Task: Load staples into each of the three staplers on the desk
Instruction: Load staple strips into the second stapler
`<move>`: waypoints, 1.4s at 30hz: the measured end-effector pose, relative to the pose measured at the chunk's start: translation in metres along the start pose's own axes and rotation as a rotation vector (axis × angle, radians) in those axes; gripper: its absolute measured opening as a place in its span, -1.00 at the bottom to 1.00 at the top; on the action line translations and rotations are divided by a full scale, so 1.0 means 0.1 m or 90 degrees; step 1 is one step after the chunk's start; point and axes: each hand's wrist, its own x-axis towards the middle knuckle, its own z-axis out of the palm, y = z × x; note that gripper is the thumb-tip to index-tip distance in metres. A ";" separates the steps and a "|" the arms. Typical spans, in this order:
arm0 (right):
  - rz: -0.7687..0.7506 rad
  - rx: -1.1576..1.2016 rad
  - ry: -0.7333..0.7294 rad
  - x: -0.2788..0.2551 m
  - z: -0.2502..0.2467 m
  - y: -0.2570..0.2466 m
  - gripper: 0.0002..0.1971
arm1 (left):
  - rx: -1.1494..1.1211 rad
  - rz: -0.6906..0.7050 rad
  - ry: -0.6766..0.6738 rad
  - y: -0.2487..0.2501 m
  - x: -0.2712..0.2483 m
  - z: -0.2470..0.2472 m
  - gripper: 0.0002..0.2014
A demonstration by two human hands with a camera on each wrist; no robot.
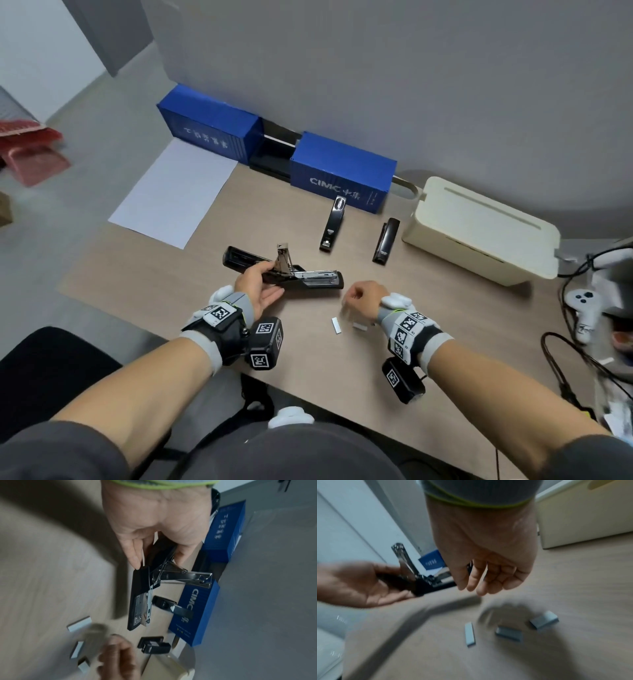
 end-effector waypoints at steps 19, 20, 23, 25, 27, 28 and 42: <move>-0.020 0.057 0.072 0.00 -0.04 -0.15 -0.88 | 0.010 0.005 0.006 0.06 0.09 -0.21 -0.46; -0.039 0.106 0.081 -0.01 -0.14 -0.13 -0.92 | 0.016 0.006 -0.006 0.07 0.08 -0.14 -0.45; -0.098 0.186 0.107 -0.01 -0.33 -0.11 -0.87 | 0.032 0.014 -0.029 0.07 0.05 0.03 -0.54; -0.116 0.201 0.136 -0.01 -0.43 -0.07 -0.83 | 0.046 0.021 -0.051 0.05 0.02 0.17 -0.56; -0.127 0.181 0.158 -0.04 -0.53 -0.03 -0.82 | 0.062 0.031 -0.073 0.04 -0.03 0.31 -0.67; -0.134 0.159 0.166 -0.05 -0.56 -0.03 -0.82 | 0.066 0.035 -0.081 0.03 -0.04 0.36 -0.74; -0.123 0.090 0.218 -0.21 -0.68 0.17 -0.80 | 0.099 0.053 -0.127 -0.07 -0.24 0.73 -0.70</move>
